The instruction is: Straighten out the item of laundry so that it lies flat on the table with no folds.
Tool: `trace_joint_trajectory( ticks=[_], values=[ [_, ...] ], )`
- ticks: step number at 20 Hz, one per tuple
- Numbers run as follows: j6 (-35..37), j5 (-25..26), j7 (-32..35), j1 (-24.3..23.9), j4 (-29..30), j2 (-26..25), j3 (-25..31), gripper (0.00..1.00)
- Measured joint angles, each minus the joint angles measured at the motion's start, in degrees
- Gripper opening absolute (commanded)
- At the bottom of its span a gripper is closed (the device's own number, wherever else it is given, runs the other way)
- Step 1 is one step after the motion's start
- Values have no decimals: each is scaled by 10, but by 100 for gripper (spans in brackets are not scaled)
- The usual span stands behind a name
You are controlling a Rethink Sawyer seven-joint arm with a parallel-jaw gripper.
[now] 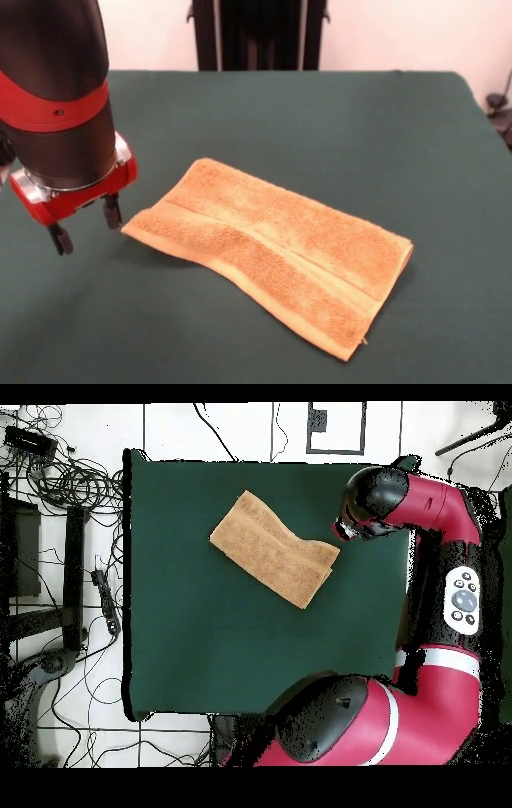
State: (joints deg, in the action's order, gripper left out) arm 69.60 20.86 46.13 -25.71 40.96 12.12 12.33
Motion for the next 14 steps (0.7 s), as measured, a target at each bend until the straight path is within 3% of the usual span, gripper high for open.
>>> trace_joint_trajectory(
  ticks=[14],
  values=[
    [0,7,0,-25,31,58,-1,100]
  ],
)
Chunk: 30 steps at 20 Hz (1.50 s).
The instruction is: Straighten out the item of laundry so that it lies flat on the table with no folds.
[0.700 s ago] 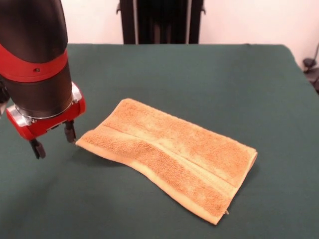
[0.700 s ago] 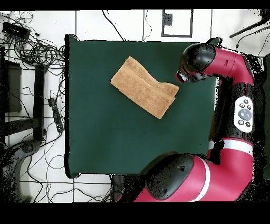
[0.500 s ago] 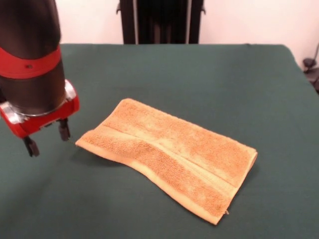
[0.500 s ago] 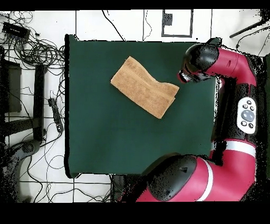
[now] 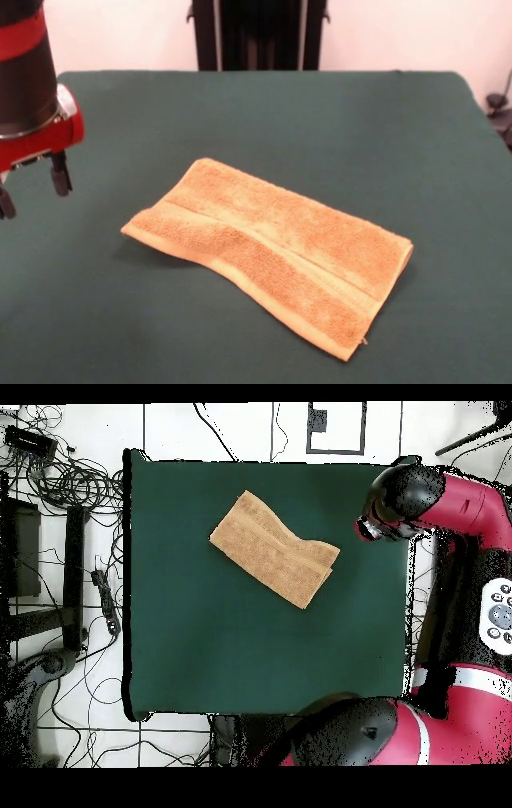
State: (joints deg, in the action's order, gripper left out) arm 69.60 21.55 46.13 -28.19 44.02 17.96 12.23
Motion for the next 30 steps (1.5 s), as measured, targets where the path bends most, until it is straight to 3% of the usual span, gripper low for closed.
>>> trace_joint_trajectory(
  ticks=[30],
  values=[
    [0,5,0,1,0,6,0,100]
  ],
)
